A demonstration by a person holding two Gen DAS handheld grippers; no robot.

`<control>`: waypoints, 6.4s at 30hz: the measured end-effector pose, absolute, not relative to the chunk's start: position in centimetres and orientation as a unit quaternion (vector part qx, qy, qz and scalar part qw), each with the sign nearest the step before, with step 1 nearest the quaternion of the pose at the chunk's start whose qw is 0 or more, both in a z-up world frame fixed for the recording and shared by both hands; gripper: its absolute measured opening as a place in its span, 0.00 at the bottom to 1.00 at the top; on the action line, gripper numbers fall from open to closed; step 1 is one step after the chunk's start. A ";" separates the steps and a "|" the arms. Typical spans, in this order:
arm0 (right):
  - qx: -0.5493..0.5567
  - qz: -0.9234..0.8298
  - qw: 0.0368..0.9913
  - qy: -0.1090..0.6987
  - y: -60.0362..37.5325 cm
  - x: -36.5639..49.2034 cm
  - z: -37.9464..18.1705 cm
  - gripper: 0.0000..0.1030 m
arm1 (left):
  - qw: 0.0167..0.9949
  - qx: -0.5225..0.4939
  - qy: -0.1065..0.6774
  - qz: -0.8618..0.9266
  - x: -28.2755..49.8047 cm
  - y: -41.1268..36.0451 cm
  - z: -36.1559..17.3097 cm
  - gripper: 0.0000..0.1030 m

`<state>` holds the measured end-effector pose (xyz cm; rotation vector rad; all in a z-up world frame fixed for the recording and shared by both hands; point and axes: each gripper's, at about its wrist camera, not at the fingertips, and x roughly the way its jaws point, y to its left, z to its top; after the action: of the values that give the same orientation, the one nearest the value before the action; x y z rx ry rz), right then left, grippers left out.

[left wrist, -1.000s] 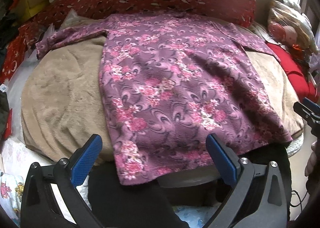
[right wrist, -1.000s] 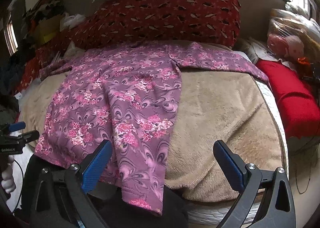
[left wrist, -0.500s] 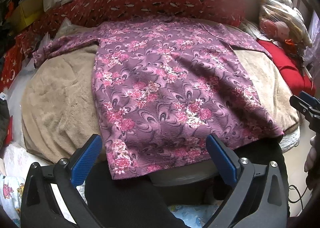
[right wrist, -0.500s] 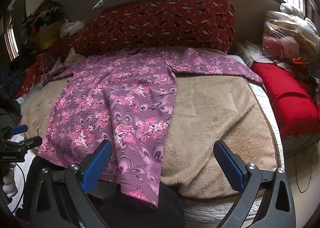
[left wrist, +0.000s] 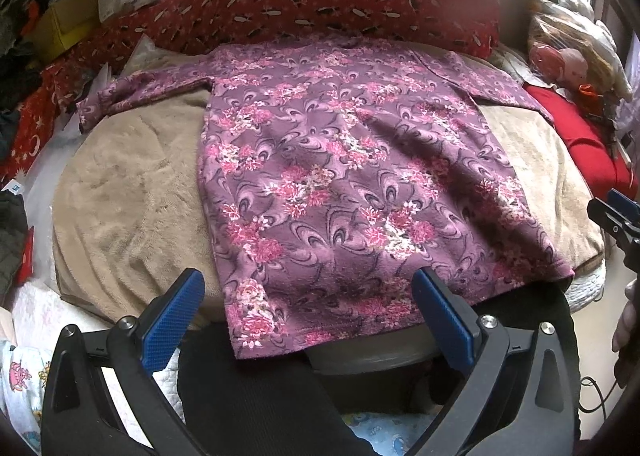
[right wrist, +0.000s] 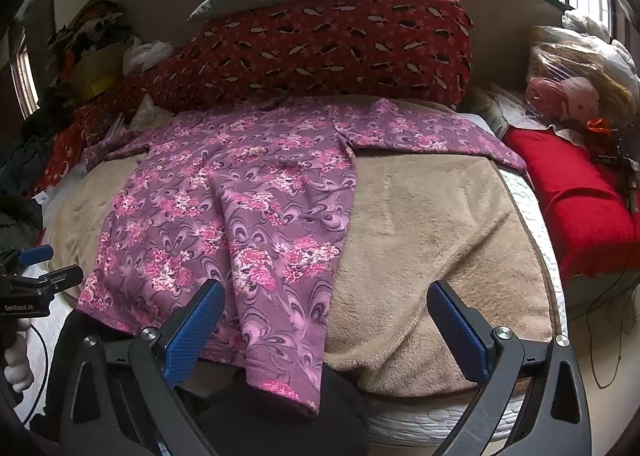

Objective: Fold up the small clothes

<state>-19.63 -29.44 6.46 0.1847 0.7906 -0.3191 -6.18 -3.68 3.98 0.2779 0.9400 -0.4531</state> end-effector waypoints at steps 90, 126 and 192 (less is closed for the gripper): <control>0.571 -0.285 0.734 0.230 -65.4 -20.3 -1.4 0.47 | 0.747 0.006 0.630 -0.211 8.6 -4.5 -1.5 0.54; 0.389 -0.001 0.869 0.306 -35.8 7.9 6.4 0.15 | 0.791 -0.060 0.555 -0.251 25.4 -13.2 -1.6 0.56; 0.391 -0.147 0.858 0.299 -37.9 1.1 2.0 0.12 | 0.774 -0.208 0.568 -0.186 31.6 -4.1 -1.5 0.53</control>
<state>1.14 -37.92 2.03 0.8206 0.6285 -0.3087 31.65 -4.09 -1.49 -0.4509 1.2296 -0.4024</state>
